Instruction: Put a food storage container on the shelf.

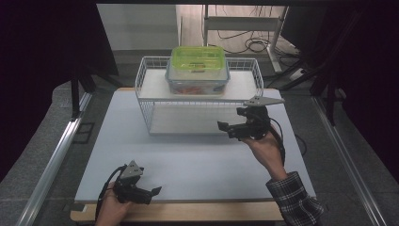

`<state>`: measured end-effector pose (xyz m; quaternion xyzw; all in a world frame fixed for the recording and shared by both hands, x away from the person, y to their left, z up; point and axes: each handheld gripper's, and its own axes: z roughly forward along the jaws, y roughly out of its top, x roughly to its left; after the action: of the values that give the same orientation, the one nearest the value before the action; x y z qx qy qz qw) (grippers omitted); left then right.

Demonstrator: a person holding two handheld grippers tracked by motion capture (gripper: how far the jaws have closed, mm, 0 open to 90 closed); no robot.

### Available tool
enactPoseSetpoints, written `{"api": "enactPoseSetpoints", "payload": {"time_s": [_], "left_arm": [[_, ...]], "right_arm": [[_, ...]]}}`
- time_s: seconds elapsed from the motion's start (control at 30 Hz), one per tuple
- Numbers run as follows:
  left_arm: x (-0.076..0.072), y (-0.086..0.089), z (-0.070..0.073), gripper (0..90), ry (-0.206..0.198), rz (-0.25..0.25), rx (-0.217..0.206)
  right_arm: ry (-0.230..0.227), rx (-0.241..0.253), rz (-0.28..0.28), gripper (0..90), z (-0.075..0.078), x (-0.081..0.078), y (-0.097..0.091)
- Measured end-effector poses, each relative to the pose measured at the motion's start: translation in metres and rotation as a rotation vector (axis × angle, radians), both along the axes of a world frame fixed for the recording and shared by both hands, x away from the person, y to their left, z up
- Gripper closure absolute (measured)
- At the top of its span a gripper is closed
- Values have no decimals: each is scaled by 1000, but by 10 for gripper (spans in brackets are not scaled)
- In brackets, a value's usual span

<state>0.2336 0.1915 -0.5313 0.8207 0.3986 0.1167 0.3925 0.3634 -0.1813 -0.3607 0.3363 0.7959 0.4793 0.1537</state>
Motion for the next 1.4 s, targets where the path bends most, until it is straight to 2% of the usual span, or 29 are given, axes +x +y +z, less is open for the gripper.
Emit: {"api": "enactPoseSetpoints", "payload": {"time_s": [0.33,0.57,0.77,0.83,1.13,1.4], "left_arm": [[0,2,1,8,1,-3,-12],[0,2,1,8,1,-2,-17],[0,2,1,8,1,-5,-14],[0,1,1,8,2,-5,-15],[-1,1,0,8,-2,-10,-8],[-2,-1,0,8,-5,-15,-1]], "right_arm": [[-44,-97,3,31,-24,-9,1],[-22,-86,-9,29,-36,-14,-5],[-32,-85,-20,29,-48,-19,-12],[-19,-103,-17,30,-52,-20,-13],[-30,-97,-4,19,-60,-27,-19],[-4,-82,-9,17,-65,-33,-26]]}}
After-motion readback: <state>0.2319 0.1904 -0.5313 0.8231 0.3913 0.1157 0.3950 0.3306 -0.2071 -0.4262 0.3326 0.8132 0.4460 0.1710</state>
